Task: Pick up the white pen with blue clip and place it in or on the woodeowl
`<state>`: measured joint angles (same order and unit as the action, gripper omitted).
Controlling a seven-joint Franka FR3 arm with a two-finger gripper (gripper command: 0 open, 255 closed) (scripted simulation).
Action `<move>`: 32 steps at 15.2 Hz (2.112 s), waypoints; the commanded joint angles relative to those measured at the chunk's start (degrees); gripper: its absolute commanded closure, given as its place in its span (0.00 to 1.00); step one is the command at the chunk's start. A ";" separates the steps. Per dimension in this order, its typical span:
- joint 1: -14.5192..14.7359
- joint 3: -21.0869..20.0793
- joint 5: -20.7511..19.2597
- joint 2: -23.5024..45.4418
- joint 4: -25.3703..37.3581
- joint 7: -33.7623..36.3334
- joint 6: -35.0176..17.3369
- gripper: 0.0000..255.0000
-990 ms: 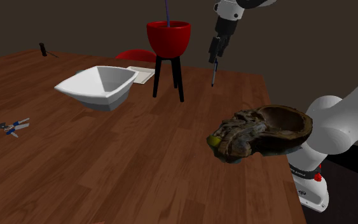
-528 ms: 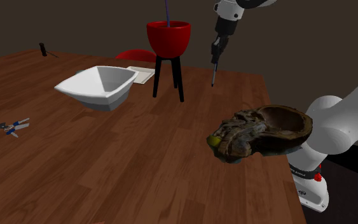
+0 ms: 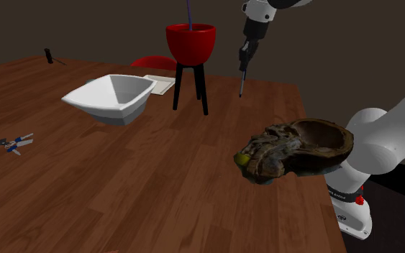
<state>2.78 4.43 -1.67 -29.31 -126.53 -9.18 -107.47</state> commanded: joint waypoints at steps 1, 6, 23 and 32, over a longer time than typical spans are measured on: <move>0.01 -0.03 0.02 0.05 1.23 0.00 1.18 1.00; 0.07 -0.10 0.11 0.71 5.64 -0.01 4.94 1.00; 0.29 -0.17 0.44 5.12 22.93 -0.17 17.82 1.00; 0.63 -0.89 0.67 7.10 31.85 0.71 24.77 1.00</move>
<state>3.28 3.95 -1.02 -21.62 -94.61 -9.00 -83.22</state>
